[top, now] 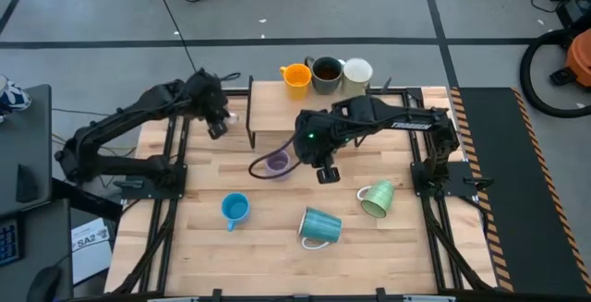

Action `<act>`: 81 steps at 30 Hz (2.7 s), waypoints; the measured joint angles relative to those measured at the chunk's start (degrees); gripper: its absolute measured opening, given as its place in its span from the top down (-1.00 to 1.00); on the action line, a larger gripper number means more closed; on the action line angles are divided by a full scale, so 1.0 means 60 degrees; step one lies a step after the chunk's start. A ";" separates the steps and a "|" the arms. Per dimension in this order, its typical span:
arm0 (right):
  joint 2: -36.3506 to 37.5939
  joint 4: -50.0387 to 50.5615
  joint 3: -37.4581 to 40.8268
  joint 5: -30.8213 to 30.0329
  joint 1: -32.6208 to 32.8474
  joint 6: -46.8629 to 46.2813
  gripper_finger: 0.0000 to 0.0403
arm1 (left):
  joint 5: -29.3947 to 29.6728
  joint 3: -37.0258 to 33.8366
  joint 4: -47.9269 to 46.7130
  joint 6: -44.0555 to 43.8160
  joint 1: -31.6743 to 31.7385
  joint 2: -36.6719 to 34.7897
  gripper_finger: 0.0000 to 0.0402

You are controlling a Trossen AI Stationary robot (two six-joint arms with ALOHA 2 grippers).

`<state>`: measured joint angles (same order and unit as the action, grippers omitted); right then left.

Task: Place coffee mugs
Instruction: Put the violet mug on the shelf

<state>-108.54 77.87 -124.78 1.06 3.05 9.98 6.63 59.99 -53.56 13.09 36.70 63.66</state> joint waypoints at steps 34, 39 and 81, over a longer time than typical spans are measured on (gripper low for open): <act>-0.0006 -0.0416 0.0359 0.0000 -0.0011 0.0073 0.35 | -0.0189 -0.2907 0.2437 0.3155 0.1479 0.0022 0.21; -0.0006 -0.0411 0.0359 0.0000 -0.0011 0.0073 0.35 | -0.0189 -0.2907 0.2356 0.3089 0.1636 0.0022 0.21; -0.0006 -0.0398 0.0355 0.0000 -0.0011 0.0080 0.35 | -0.1130 -0.2885 0.2587 -0.4649 0.1658 0.1126 0.81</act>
<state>-108.57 75.48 -122.65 1.06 2.98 10.46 -0.15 42.68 -38.04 -14.81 46.65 70.41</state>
